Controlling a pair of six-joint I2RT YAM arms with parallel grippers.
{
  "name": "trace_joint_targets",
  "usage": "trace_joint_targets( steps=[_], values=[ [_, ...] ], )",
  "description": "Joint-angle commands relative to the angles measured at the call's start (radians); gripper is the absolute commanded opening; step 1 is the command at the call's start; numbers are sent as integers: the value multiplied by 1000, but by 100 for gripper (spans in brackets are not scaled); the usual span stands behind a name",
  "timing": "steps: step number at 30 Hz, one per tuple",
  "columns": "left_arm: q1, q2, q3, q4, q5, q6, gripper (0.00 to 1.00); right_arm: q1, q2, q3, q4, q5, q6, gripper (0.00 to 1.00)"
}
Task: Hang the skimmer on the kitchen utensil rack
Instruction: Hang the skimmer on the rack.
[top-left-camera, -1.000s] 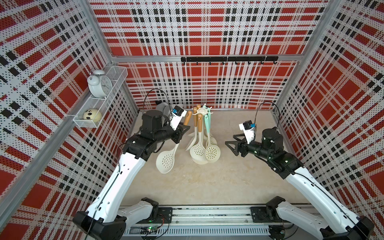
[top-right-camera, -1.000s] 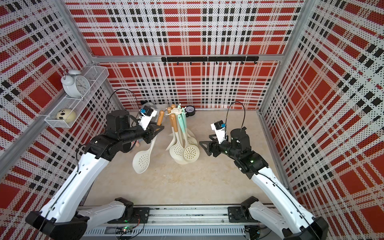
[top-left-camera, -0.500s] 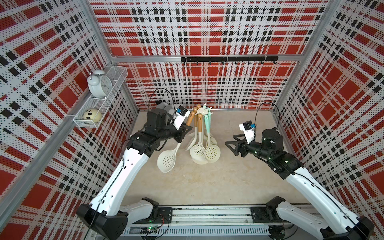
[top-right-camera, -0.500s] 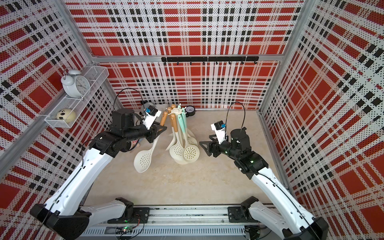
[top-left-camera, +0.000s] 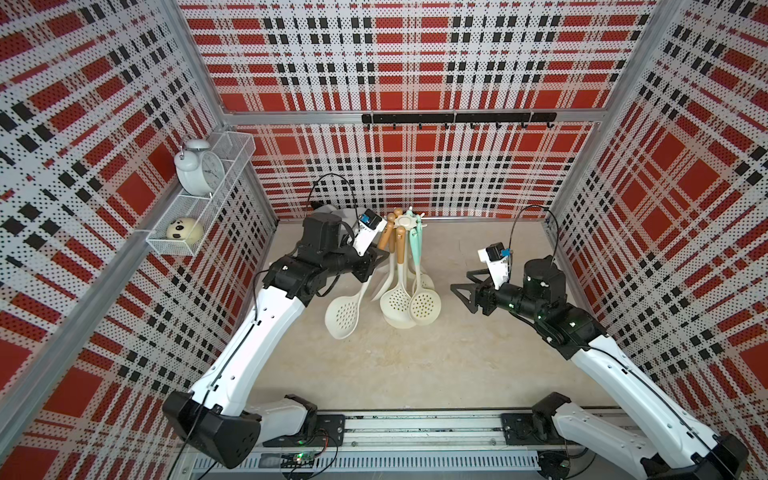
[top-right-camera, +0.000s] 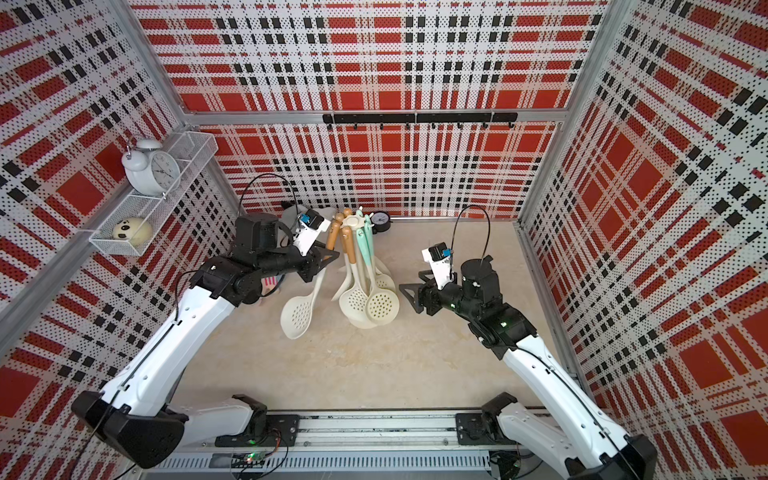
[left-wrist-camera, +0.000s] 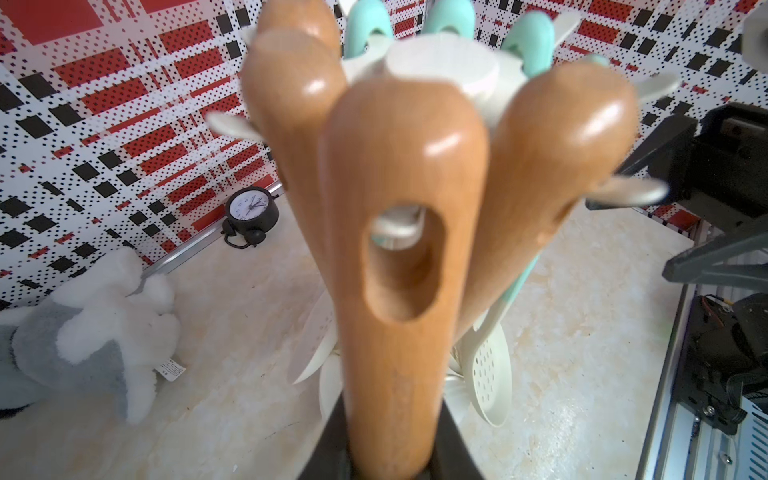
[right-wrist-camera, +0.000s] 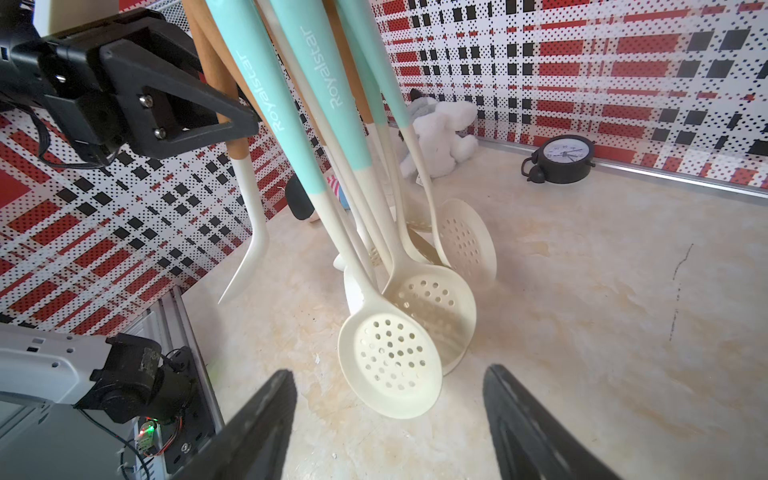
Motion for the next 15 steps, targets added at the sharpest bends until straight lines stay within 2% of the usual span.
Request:
trace_joint_targets(
  steps=[1,7,15],
  values=[
    [-8,27,22,-23,-10,17,0,-2,-16,-9,6,0,2,76],
    [-11,32,40,-72,-87,20,0,-2,-17,-5,6,-5,2,76],
    [-22,19,-12,-49,-92,12,0,-2,-16,6,3,-5,1,76]
  ],
)
